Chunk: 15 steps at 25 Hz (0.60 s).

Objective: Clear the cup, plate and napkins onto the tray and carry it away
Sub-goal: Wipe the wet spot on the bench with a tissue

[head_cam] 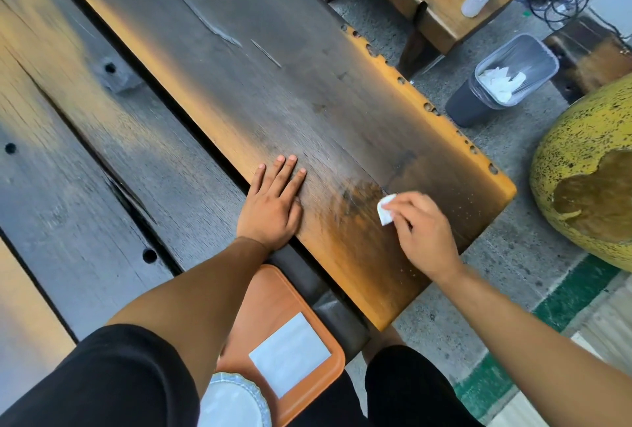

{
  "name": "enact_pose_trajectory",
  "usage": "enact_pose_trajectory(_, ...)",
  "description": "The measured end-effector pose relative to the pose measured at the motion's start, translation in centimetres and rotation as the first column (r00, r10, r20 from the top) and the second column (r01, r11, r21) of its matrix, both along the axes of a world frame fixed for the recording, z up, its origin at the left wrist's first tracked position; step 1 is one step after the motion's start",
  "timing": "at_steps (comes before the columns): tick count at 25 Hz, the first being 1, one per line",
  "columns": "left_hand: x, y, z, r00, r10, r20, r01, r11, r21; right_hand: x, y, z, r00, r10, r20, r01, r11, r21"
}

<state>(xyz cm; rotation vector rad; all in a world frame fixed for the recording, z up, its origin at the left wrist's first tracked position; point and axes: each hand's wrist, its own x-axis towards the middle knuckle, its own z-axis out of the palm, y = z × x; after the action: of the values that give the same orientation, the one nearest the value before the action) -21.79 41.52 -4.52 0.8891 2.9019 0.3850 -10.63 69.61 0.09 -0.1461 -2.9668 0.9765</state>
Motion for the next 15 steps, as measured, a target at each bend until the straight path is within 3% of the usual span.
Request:
enact_pose_trajectory(6,0.0,0.0,0.0,1.000,-0.004,0.005,0.004,1.000,-0.007,-1.4,0.3,-0.6,0.996,0.060,0.070,-0.064,0.996,0.060)
enact_pose_trajectory(11,0.0,0.0,-0.1,1.000,-0.002,-0.002,0.002,1.000,-0.006,7.5,0.4,-0.6,0.992,-0.102,0.068,0.098,0.994,0.056)
enact_pose_trajectory(15,0.0,0.1,0.0,1.000,0.001,-0.001,-0.001,1.000,-0.007,14.2,-2.1,0.3,0.988,0.009,0.156,0.008,0.994,-0.106)
